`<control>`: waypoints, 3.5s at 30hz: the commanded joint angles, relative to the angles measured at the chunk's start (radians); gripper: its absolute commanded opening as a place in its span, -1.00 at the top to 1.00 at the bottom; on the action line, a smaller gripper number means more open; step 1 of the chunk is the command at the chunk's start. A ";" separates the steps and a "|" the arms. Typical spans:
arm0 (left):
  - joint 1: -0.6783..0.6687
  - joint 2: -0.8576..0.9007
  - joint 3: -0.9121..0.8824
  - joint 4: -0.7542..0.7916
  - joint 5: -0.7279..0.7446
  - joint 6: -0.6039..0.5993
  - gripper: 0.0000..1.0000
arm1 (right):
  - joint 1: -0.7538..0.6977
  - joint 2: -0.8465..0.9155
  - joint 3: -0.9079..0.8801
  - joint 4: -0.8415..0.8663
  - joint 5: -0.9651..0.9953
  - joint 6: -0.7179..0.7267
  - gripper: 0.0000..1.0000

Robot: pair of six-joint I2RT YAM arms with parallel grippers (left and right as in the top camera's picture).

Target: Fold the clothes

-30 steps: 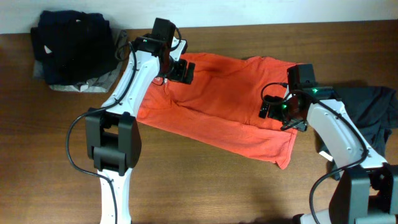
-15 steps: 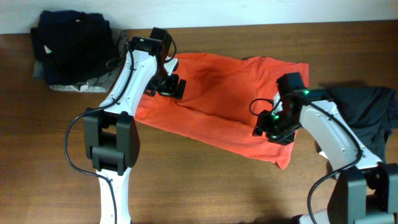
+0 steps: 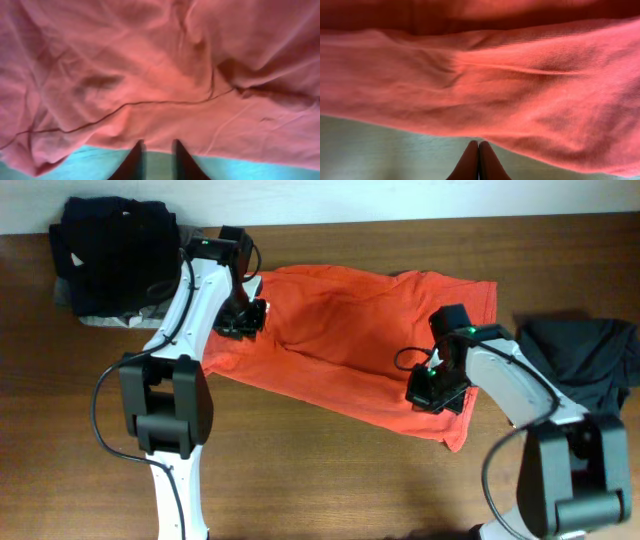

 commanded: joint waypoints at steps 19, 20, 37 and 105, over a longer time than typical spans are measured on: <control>0.033 0.072 -0.121 0.020 -0.030 -0.026 0.99 | -0.006 0.174 -0.010 0.006 0.039 0.038 0.92; 0.040 0.072 -0.134 0.039 -0.030 -0.031 0.99 | -0.011 0.174 -0.012 0.006 0.040 0.038 0.92; 0.142 0.072 -0.281 0.148 -0.026 -0.130 0.99 | -0.053 0.174 -0.064 0.049 0.047 0.064 0.92; 0.082 -0.344 -0.375 0.295 -0.071 -0.383 -0.98 | -0.334 0.174 0.454 -0.110 -0.063 -0.214 -0.93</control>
